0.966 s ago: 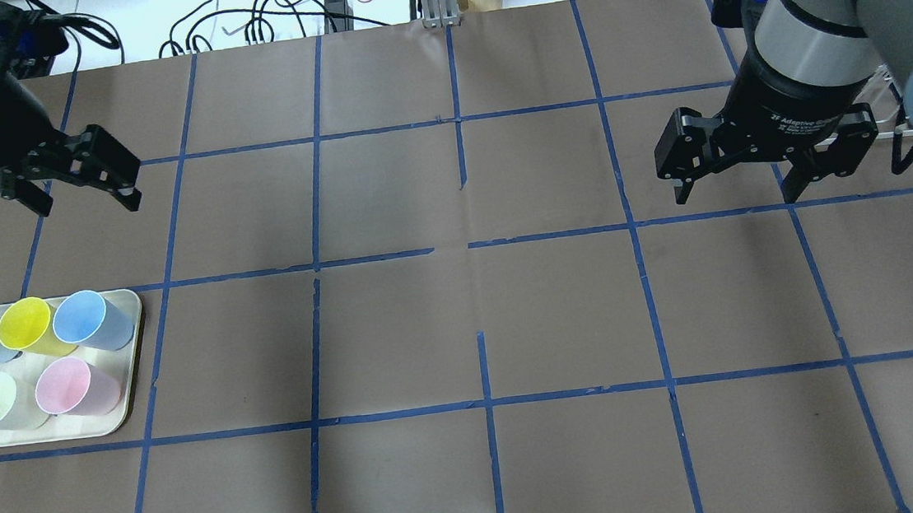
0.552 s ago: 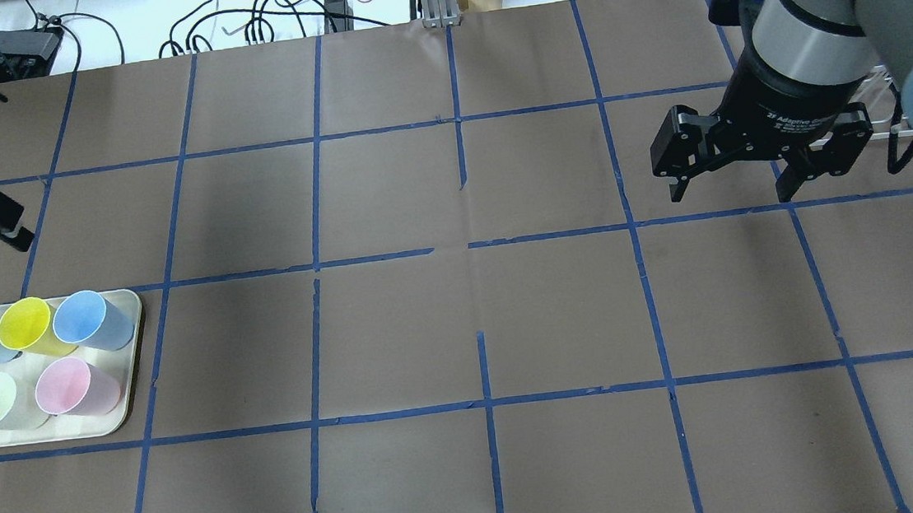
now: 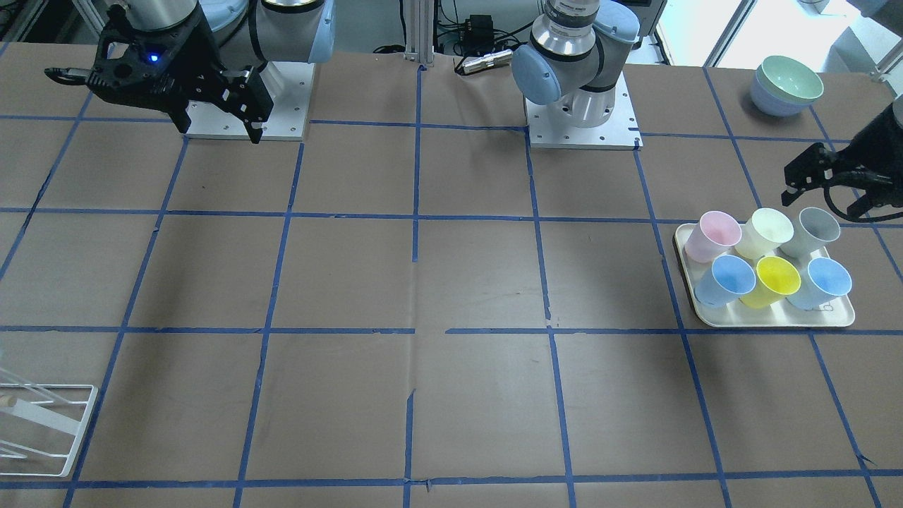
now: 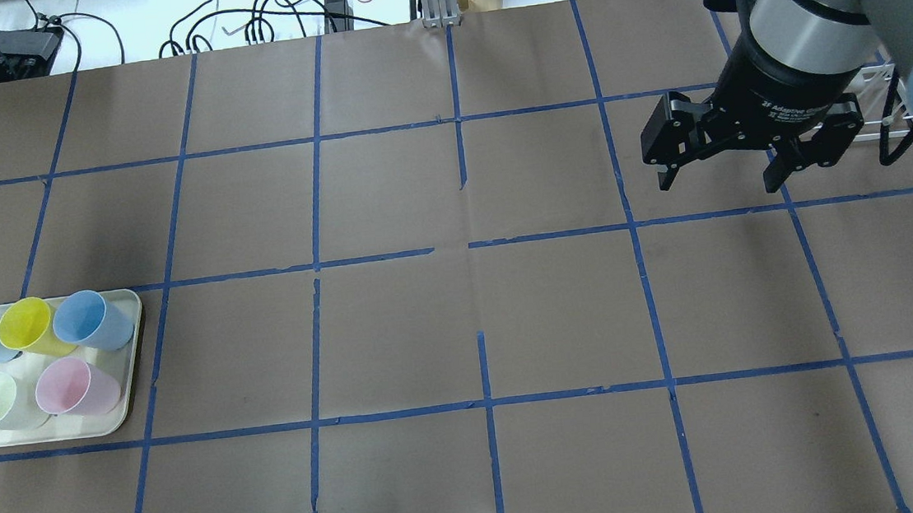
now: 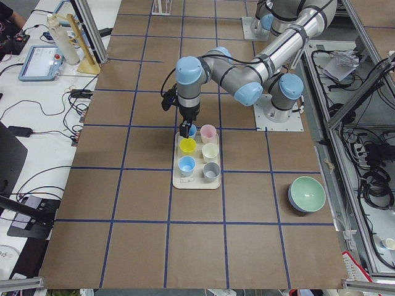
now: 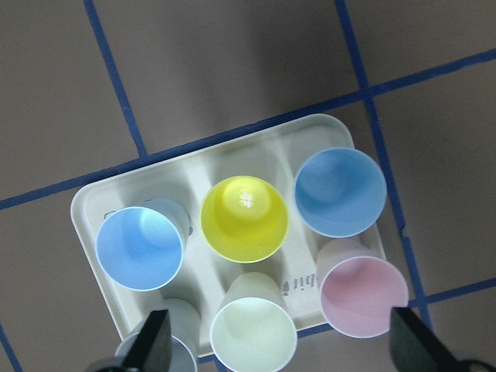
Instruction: Transfer IKEA cup to right arm and place on rack
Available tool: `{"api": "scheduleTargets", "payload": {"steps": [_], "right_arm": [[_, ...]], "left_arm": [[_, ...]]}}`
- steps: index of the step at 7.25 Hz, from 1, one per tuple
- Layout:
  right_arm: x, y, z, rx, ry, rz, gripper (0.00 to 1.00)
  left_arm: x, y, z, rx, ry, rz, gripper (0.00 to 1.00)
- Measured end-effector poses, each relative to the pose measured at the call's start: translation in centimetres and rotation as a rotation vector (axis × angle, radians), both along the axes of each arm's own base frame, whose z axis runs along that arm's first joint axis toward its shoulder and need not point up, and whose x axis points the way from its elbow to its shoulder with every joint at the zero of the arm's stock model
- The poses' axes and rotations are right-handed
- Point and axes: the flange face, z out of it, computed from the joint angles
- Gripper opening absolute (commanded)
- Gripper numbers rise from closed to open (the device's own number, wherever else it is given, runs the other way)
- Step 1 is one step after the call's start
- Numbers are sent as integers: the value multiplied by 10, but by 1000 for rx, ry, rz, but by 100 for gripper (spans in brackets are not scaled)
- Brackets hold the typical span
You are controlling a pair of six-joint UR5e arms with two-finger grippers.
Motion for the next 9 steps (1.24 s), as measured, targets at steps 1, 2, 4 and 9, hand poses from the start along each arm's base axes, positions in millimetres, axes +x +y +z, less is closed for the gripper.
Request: {"api": "scheduleTargets", "payload": {"steps": [1,2,4,9], "right_arm": [[2,4,3,-4,-19,3,100],[8,5,5,-6,-71,7,100],[25,4,6,-4,-247,13,100],[40,-12,7,-10,-654,26,100]], "left_arm": [[30,6,-23,12,15,-26,100],[59,14,-45,23,30,-42,100],[108,33,-80,33,42,-74,100],[138,44,-142,115,82,-70,100]]}}
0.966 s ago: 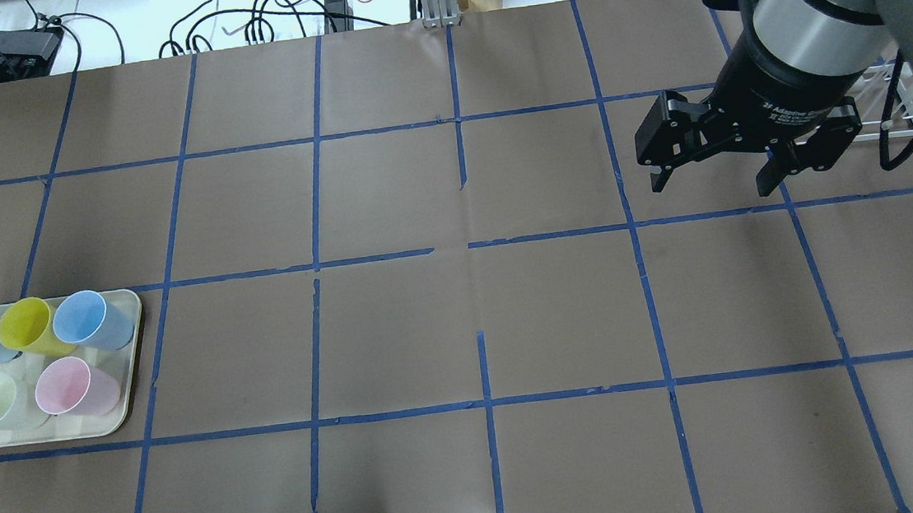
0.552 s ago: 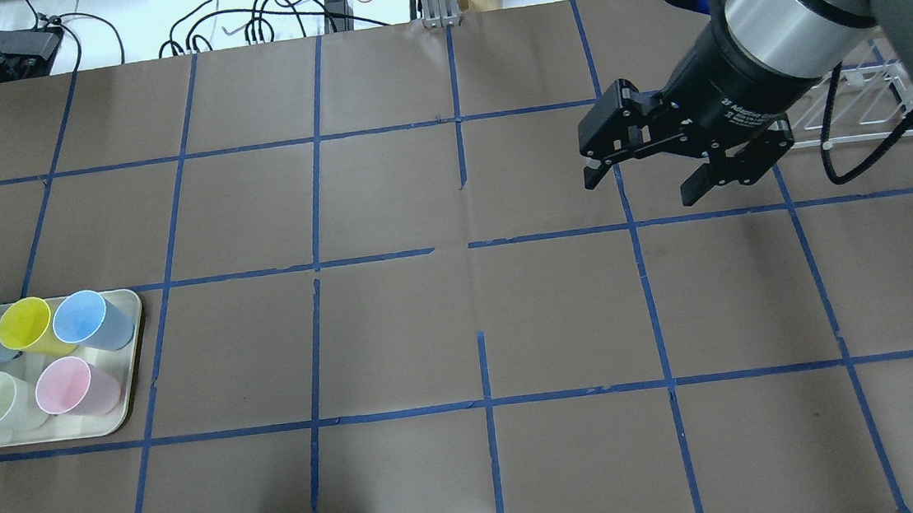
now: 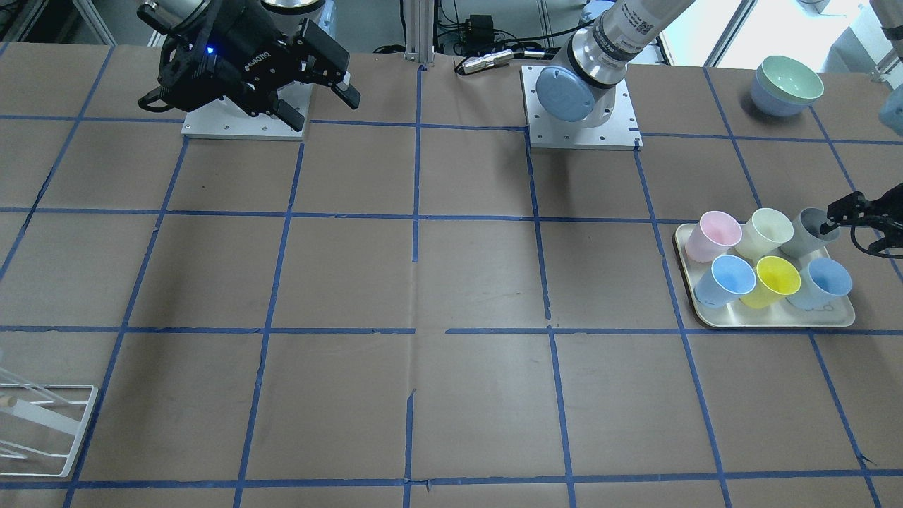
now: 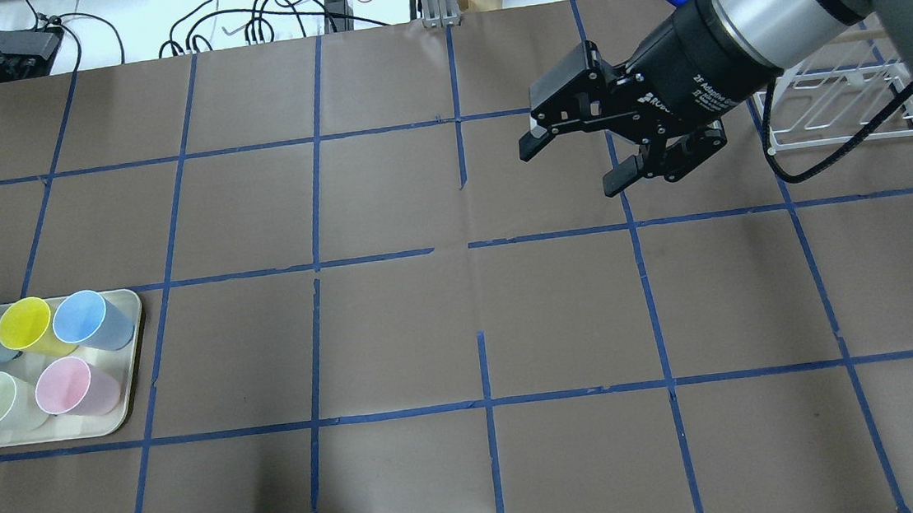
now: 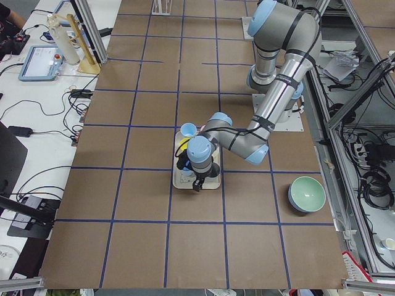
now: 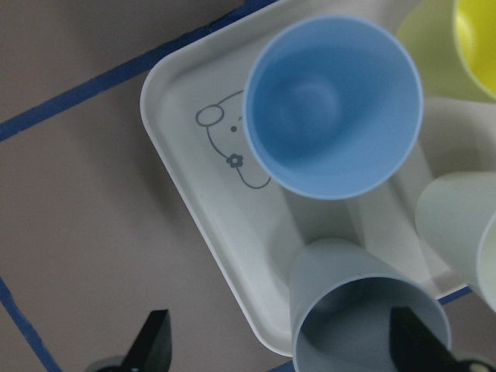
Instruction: Transfer IKEA cup to right arm and place on rack
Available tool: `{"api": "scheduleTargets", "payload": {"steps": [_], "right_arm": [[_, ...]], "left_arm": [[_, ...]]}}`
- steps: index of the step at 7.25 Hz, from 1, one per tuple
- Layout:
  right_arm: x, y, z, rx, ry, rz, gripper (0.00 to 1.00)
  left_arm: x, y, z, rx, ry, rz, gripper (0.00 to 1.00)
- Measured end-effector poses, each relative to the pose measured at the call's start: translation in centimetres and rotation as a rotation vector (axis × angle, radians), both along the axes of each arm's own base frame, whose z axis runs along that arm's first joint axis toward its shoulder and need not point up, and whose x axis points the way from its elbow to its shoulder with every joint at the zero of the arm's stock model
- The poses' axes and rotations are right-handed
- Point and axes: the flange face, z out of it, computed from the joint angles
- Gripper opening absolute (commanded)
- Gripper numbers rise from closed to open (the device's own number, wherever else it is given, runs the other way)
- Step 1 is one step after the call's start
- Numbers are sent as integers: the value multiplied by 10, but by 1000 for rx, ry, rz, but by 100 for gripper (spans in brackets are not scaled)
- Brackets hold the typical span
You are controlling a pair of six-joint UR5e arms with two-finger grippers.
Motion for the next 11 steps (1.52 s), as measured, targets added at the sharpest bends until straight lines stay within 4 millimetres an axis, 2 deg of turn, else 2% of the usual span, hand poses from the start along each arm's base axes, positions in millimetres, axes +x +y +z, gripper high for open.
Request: {"api": "scheduleTargets", "payload": {"steps": [1,2,3,6,8,10,11], "right_arm": [[-3,-4,0,-10,-46,0,100],[-9,-10,-5,-15,-69,2,100],[-15,-16,-12,-11,-80,0,100],[-18,-21,-15,-6,-134,-13,100],[-12,-26,-12,-10,-241,-23,100],[-6,-32,-5,-41,-374,-20,100],[-4,-35,-2,-57,-454,-22,100]], "left_arm": [[1,0,-8,14,5,2,82],[2,0,-12,21,10,2,56],[2,0,-15,24,13,4,38],[1,-1,-15,28,12,10,9],[0,-1,-12,29,11,10,1],[-2,-1,-5,34,23,9,0],[-3,-5,5,35,26,3,0]]}}
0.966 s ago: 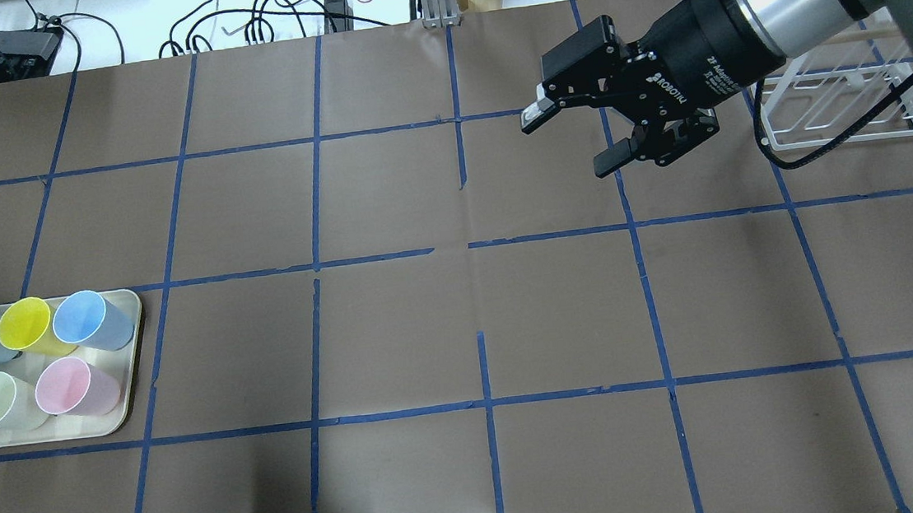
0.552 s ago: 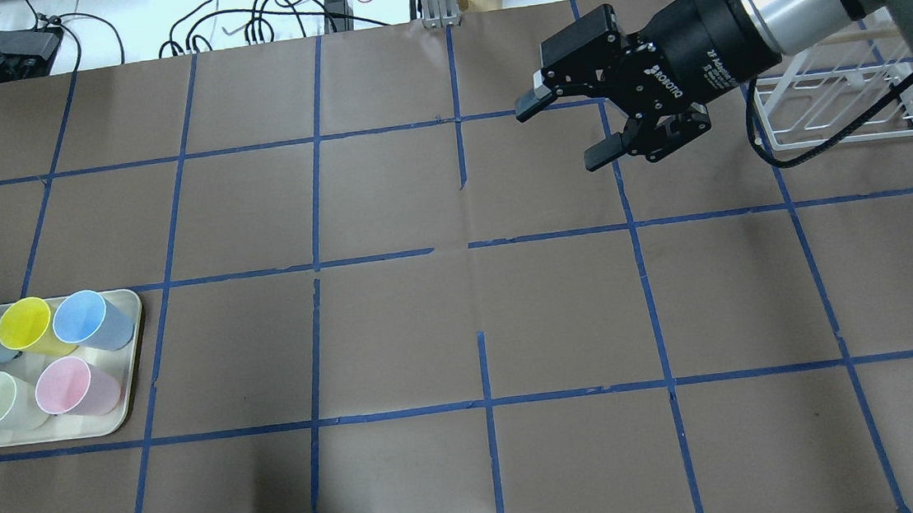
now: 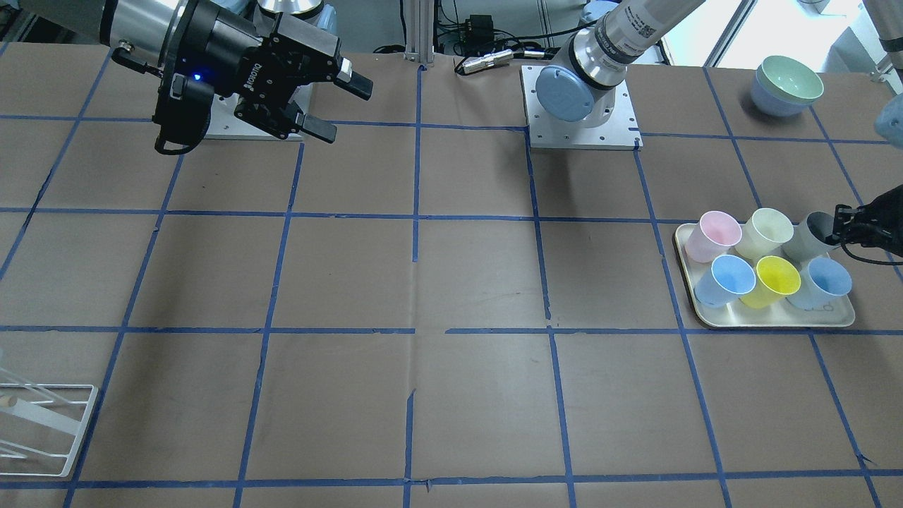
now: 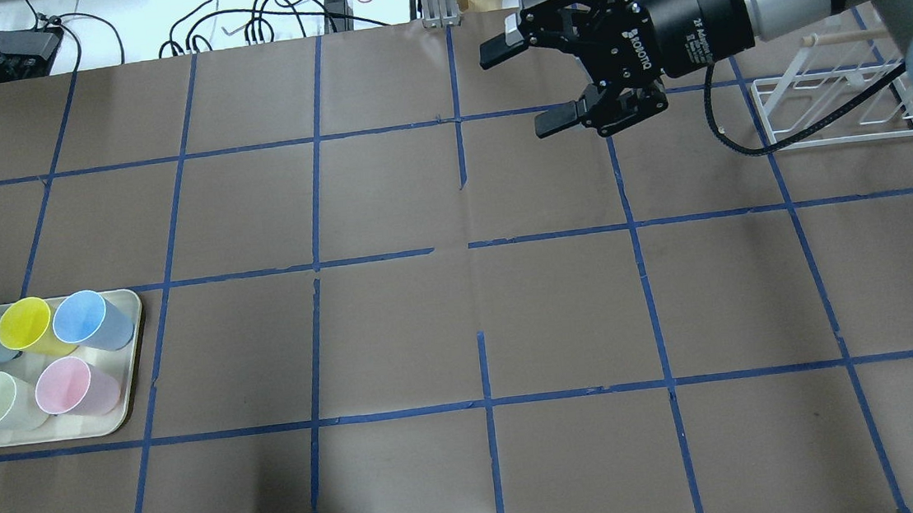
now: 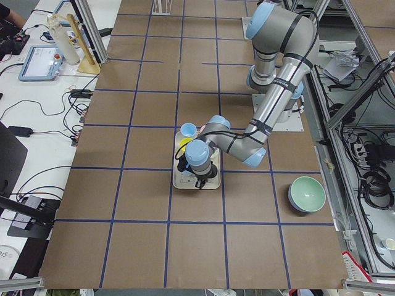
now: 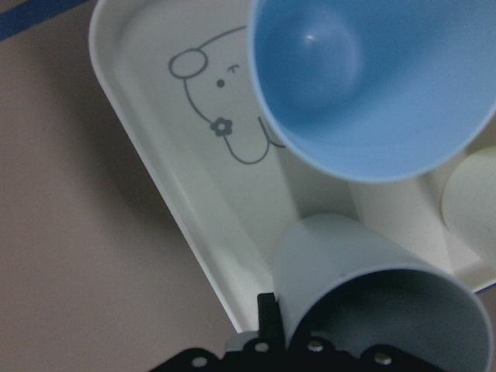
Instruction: Transfer IKEA cup to right arm and place on rack
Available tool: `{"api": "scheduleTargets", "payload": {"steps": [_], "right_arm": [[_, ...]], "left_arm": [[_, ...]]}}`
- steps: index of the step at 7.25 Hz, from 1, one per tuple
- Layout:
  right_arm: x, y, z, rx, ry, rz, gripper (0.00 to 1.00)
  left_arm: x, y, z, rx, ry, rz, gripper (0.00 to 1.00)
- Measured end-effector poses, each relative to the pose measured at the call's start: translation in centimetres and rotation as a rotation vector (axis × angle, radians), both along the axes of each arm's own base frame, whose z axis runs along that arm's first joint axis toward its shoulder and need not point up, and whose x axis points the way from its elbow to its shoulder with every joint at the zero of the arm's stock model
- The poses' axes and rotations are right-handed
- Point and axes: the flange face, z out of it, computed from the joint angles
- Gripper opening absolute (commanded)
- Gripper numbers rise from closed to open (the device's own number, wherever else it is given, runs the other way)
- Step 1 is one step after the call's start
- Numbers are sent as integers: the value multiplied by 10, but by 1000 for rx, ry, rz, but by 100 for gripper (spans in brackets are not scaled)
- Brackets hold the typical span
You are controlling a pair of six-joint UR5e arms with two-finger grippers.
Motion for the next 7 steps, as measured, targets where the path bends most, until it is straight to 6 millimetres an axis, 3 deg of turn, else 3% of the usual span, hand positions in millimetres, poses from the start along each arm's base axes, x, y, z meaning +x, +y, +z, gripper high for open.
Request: {"api": "scheduleTargets", "payload": {"steps": [2,4,5,7], "right_arm": [[-11,-11,-11,10,-159,-45,100],[-23,-16,-30,-6,-292,-91,100],[-23,-17,-34,-8,-344,-107,100],[-17,-15,-35,-14,-369,-100,100]], "left_arm": [[-9,-20,41,-9,-16,-36,0],[-27,-45,106,-6,-9,-85,0],[-46,-53,132,-2,24,-99,0],[-97,-55,163,-18,181,-18,0]]}}
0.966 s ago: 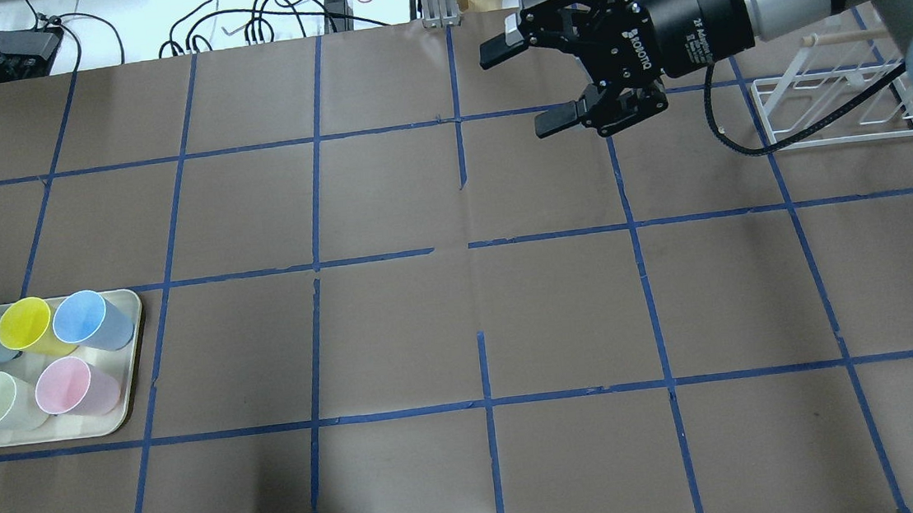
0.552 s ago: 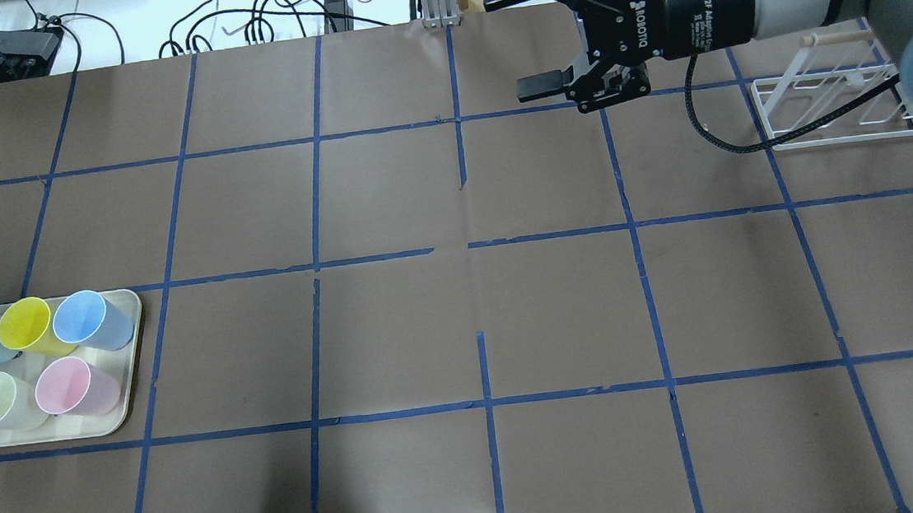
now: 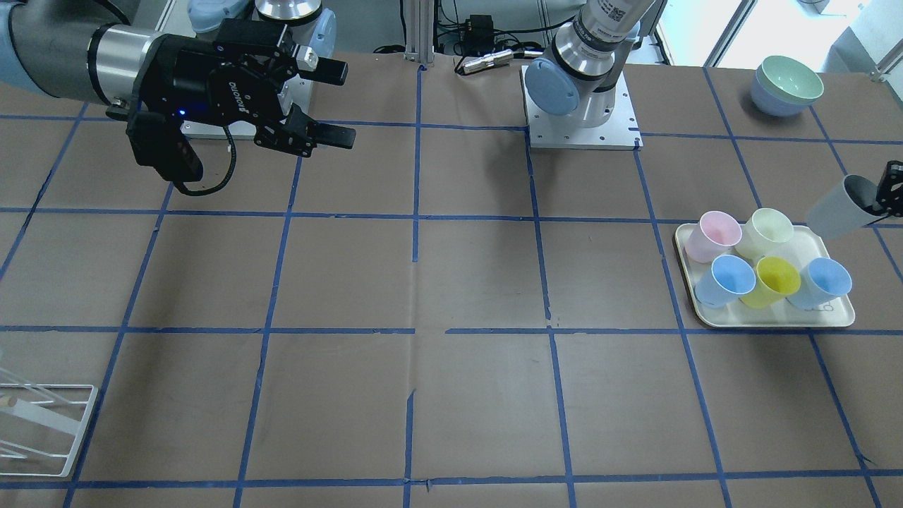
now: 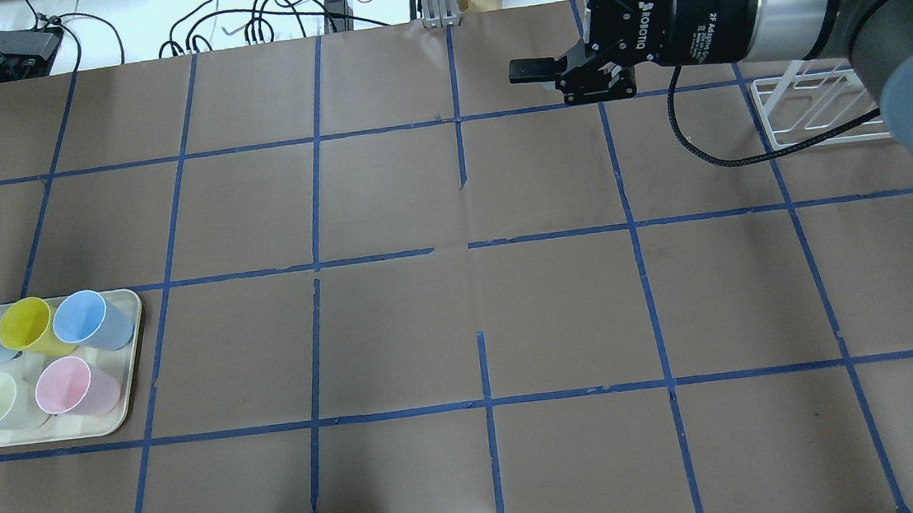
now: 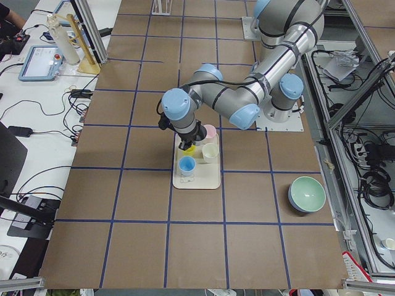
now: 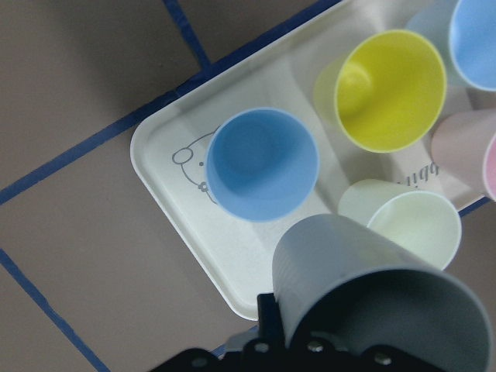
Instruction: Transfer IKEA cup to right arm and place on rack
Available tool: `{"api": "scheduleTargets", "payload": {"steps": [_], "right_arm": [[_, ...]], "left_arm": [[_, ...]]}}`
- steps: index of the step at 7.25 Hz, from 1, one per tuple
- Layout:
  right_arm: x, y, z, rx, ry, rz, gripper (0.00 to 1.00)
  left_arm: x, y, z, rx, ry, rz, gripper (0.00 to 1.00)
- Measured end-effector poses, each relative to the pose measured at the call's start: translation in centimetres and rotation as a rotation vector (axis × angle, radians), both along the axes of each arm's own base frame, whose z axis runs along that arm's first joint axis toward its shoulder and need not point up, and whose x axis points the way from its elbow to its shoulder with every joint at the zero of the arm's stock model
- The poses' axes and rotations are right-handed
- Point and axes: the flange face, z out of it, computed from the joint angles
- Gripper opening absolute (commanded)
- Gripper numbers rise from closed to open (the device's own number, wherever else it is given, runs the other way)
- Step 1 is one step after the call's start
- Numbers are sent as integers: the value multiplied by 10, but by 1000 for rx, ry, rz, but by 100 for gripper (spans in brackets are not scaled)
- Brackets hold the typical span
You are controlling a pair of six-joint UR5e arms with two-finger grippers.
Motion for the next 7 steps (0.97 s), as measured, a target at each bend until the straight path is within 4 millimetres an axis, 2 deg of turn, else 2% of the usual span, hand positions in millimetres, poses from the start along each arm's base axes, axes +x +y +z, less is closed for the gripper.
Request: {"api": "scheduleTargets", "payload": {"steps": [2,4,5,7], "right_arm": [[24,7,2,-11,4,50,100],[36,3,-14,-16,31,90,100],[37,-4,-26,-13,35,96,100],[38,-7,-32,0,35,100,100]], "left_arm": [[-65,-1,6,45,227,107,0],[-142,-3,2,166,526,200,0],[-182,-7,-6,229,682,269,0],[-254,-7,-34,318,917,394,0]]}}
